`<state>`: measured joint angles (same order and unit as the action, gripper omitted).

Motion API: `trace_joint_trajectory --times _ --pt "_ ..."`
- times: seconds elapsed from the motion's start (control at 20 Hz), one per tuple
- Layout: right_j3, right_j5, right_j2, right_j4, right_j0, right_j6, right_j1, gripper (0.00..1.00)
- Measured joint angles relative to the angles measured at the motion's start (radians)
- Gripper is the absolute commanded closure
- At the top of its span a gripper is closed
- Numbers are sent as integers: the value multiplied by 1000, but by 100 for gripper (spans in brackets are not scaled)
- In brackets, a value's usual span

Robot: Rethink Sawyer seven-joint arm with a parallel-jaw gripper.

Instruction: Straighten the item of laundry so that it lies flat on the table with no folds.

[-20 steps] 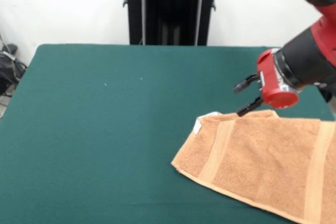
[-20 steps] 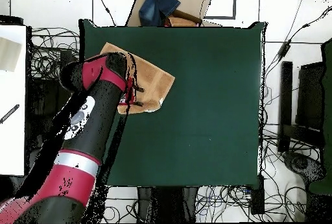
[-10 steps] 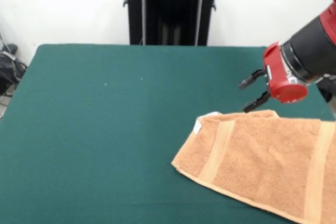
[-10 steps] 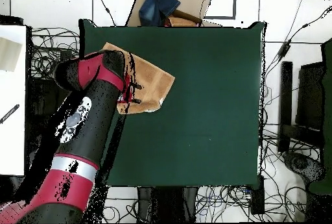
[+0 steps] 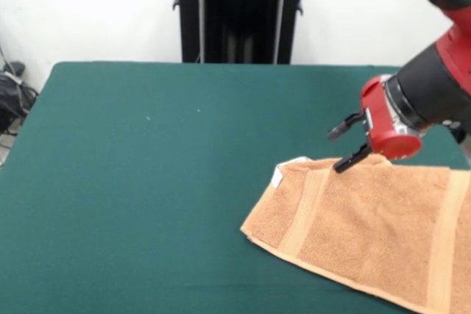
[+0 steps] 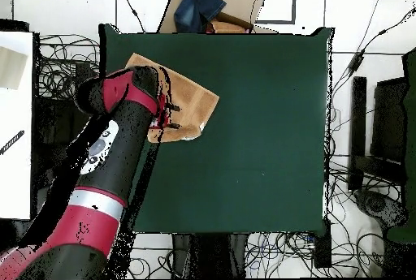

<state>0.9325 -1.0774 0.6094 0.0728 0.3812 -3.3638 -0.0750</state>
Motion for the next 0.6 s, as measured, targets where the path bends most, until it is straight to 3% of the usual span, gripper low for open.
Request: trace_joint_trajectory --times 0.6 --pt "8 29 6 0 39 0 89 0"
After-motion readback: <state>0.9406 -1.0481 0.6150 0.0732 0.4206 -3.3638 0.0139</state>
